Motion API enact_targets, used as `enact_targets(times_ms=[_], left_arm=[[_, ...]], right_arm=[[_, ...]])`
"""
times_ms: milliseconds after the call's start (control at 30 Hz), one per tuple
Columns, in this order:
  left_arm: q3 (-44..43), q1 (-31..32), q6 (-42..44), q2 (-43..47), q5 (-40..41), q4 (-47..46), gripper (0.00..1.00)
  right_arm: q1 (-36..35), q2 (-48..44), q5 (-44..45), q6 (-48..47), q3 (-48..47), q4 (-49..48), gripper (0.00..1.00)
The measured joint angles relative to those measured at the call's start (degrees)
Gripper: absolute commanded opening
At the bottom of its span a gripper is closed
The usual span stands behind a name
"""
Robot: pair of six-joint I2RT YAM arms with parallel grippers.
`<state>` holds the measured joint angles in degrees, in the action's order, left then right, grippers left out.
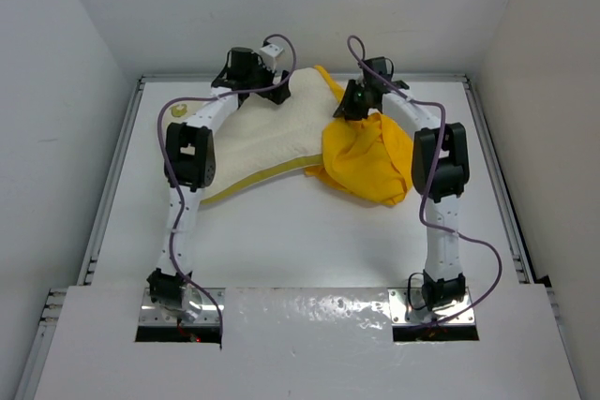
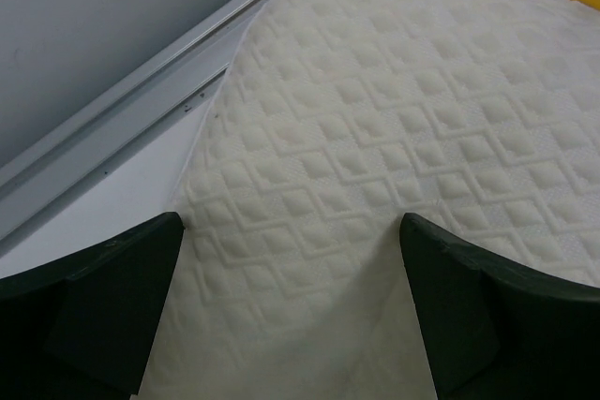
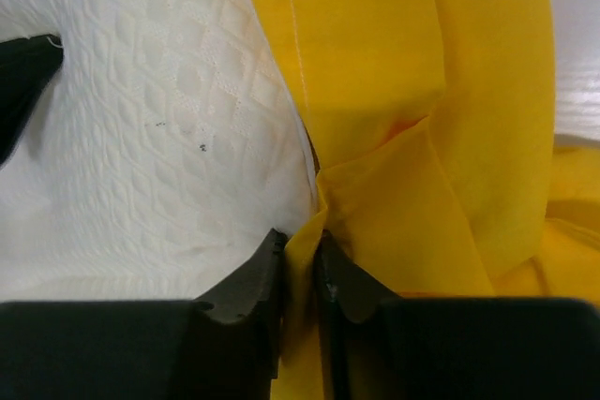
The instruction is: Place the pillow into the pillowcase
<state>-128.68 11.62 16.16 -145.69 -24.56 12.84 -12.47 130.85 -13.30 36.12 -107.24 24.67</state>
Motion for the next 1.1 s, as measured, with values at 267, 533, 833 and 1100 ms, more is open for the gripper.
enact_targets(times_ms=[267,533,833,1100], left_arm=[[-3.63,-0.11,6.23,-3.34,-2.47,5.09,0.07],[13.05,1.03,31.63,10.60,-8.50,13.16,0.00],[6.95,6.27,54.27,11.89,-14.69,37.90,0.00],[1.60,9.70,55.47,11.98,-21.44,44.54,0.04]], right_arm=[[0.00,0.09,-0.13,1.92,1.40,-2.21,0.00],[0.83,-3.15,0.00,-0.26,3.72,-0.74,0.00],[2.99,-3.91,2.12,-7.48,1.33,2.47,0.00],[4.00,-5.16,6.12,-14.03,0.00,2.51,0.00]])
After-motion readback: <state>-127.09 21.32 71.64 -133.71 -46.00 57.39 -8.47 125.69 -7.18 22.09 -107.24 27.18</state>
